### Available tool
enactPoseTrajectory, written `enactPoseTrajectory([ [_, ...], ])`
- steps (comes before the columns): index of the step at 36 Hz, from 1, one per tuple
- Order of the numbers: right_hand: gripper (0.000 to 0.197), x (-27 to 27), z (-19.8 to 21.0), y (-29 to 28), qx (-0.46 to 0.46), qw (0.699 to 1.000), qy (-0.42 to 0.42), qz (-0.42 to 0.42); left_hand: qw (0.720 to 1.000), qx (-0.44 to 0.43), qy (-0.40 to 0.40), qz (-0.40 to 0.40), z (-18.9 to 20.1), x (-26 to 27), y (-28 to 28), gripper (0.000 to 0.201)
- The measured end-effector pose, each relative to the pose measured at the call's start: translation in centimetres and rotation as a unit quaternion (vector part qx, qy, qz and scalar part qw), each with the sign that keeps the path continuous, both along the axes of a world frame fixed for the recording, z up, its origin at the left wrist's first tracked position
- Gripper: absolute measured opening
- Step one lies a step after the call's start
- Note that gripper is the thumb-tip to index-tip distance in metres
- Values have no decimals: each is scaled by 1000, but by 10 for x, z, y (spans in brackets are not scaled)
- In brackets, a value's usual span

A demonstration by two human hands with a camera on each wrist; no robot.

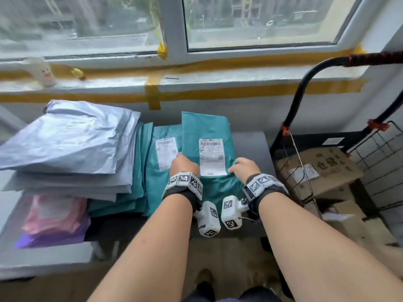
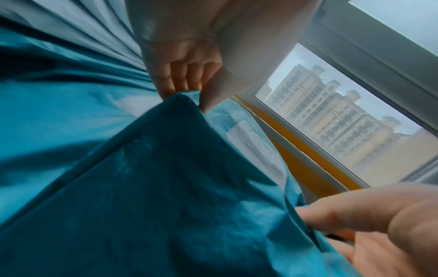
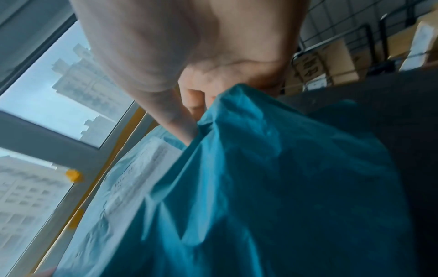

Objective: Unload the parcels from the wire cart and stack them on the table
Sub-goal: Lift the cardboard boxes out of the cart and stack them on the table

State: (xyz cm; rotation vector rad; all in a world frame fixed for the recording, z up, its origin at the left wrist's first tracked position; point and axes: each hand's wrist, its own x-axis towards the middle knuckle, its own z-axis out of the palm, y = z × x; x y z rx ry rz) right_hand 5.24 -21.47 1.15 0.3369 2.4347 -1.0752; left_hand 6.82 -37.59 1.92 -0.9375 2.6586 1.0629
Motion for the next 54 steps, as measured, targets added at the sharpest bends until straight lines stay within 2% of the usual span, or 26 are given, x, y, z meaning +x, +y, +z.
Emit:
enactPoseTrajectory([
  [4,4,0,-13,-53,-47,999,1,9,998,-56,-21,13,-4,10,-53,32],
  [9,21,1,-27,-98,-77,997,6,23,991,-114,-59,-45,-12,14,-95,45],
  [14,42,-4,-45,-120,-16,997,-20,71,977,-105,-138,-124,-27,19,-111,56],
  [19,58,-6,-58,-131,2,993,-54,104,977,-101,-119,-144,-33,22,-113,57],
  [21,56,-8,-59,-132,19,992,-59,114,976,-98,-117,-152,-32,20,-113,57],
  [26,31,-14,-58,-128,48,995,-52,74,970,-104,-131,-179,-26,13,-109,61],
  [30,20,-20,-49,-114,67,995,-52,45,956,-123,-141,-224,-18,4,-94,66],
  [34,41,-22,-44,-92,54,997,-57,1,948,-135,-138,-252,-15,-5,-74,64],
  [41,51,-1,-43,-34,29,993,-42,-109,930,-169,-102,-308,-15,-7,-21,55],
  [54,52,66,-35,133,62,963,-28,-260,878,-159,-70,-445,-11,16,147,50],
])
